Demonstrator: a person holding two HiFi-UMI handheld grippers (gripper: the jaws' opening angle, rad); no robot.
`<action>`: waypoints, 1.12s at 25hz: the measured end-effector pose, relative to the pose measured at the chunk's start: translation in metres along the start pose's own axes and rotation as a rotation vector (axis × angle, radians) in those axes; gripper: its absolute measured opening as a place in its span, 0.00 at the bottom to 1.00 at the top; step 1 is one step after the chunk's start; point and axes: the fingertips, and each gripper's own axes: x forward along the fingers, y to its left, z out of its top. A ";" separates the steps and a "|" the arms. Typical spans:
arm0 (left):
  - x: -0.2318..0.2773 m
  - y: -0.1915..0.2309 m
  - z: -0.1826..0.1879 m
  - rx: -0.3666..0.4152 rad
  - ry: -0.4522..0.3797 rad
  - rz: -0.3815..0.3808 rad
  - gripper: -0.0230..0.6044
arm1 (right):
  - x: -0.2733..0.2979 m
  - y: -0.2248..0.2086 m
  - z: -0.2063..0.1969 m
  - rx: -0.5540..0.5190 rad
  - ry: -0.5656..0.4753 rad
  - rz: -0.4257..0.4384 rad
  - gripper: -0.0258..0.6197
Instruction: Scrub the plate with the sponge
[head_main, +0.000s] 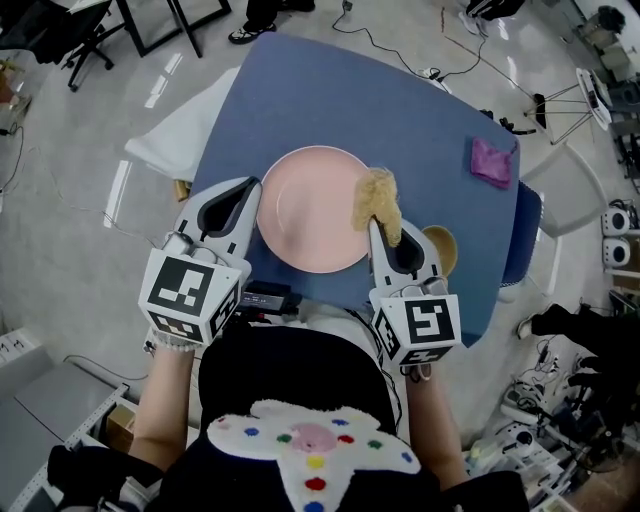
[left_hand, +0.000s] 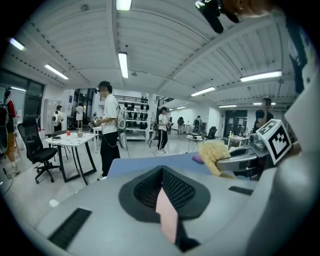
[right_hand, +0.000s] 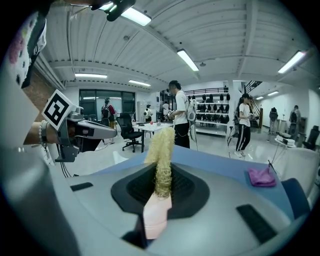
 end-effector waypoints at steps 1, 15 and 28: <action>0.000 -0.001 -0.001 -0.002 0.001 -0.001 0.05 | 0.000 0.000 0.001 -0.002 -0.002 -0.001 0.12; 0.005 -0.009 -0.006 -0.019 0.008 -0.019 0.05 | 0.001 0.001 0.000 -0.004 0.005 0.008 0.12; 0.005 -0.007 -0.009 -0.020 0.018 -0.018 0.05 | 0.004 0.006 0.000 -0.005 0.012 0.018 0.12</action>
